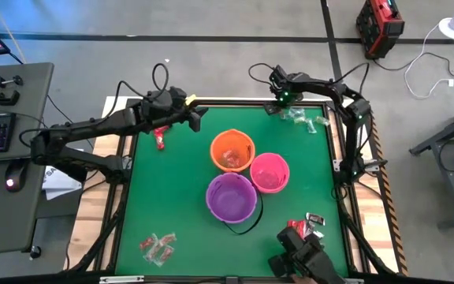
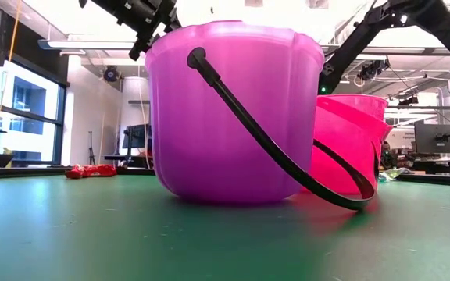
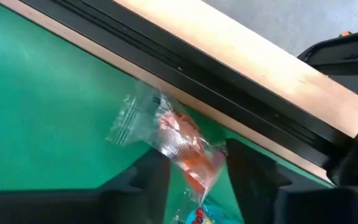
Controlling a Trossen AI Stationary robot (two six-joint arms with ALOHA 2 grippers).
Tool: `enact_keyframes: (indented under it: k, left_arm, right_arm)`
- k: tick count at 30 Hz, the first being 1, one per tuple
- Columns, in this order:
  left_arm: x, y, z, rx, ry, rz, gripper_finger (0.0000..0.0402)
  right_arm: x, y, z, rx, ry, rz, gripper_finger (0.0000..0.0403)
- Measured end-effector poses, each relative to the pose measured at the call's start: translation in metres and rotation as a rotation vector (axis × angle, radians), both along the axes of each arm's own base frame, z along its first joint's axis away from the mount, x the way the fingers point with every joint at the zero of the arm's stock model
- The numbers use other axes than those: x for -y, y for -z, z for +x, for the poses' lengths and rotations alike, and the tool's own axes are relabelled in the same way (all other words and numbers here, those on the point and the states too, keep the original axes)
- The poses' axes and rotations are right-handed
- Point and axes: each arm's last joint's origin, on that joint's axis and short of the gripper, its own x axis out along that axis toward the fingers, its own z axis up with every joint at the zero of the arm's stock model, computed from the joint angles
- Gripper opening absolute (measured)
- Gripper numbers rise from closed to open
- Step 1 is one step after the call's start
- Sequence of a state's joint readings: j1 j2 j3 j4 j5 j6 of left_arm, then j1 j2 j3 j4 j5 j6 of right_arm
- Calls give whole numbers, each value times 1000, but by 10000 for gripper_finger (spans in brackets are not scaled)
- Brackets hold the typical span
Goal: Sort candy by brand, put in halloween buckets
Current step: Put the orange gummy into the orange bucket
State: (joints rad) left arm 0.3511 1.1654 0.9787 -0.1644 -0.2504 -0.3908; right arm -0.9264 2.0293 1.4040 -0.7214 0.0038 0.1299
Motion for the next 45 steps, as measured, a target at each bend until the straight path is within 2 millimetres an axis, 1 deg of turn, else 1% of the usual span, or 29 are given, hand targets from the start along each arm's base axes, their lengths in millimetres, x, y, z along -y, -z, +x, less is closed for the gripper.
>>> enact_keyframes:
  k: [2,4,6,8,10,12,15,17,19,22,24,27,30,32,34,38,42,45]
  left_arm:
    - [1,-2,-2,7,3,0,209]
    - [3,-8,-7,34,23,2,209]
    - [6,-25,-15,96,34,22,209]
    - [10,-42,-26,150,32,62,209]
    - [14,-53,-38,175,25,120,209]
    - [16,-60,-48,175,0,170,209]
    - [19,-63,-59,142,-35,205,209]
    - [20,-59,-62,93,-49,205,209]
    - [20,-54,-62,39,-43,194,209]
    - [19,-44,-60,-27,-17,165,209]
    - [20,-35,-58,-74,16,138,209]
    - [21,-26,-57,-115,82,98,209]
    - [24,-23,-59,-135,140,68,209]
    - [25,-22,-61,-150,179,63,209]
    - [27,-22,-62,-162,217,71,209]
    - [29,-23,-64,-152,253,63,209]
    - [31,-23,-64,-118,275,-3,209]
    - [35,-21,-63,-107,289,-66,209]
  right_arm:
    - [-2,-1,1,-3,-4,4,100]
    - [-5,-7,0,-10,-18,3,68]
    - [-9,-19,-1,-4,-46,-11,36]
    - [-13,-36,-1,18,-67,-43,13]
    - [-18,-60,-3,60,-75,-89,9]
    - [-26,-88,-2,156,-85,-131,17]
    - [-45,-123,3,339,-117,-167,25]
    - [-60,-138,11,435,-142,-151,26]
    - [-78,-148,21,513,-174,-102,26]
    - [-113,-154,45,573,-241,-15,27]
    - [-144,-153,65,581,-302,34,27]
    - [-191,-150,90,551,-352,46,27]
    - [-230,-149,103,511,-317,18,30]
    - [-248,-149,106,494,-250,-26,39]
    - [-258,-148,108,487,-181,-45,57]
    - [-261,-146,110,489,-130,-51,117]
    - [-261,-144,113,482,-162,-67,192]
    - [-260,-143,111,464,-202,-58,231]
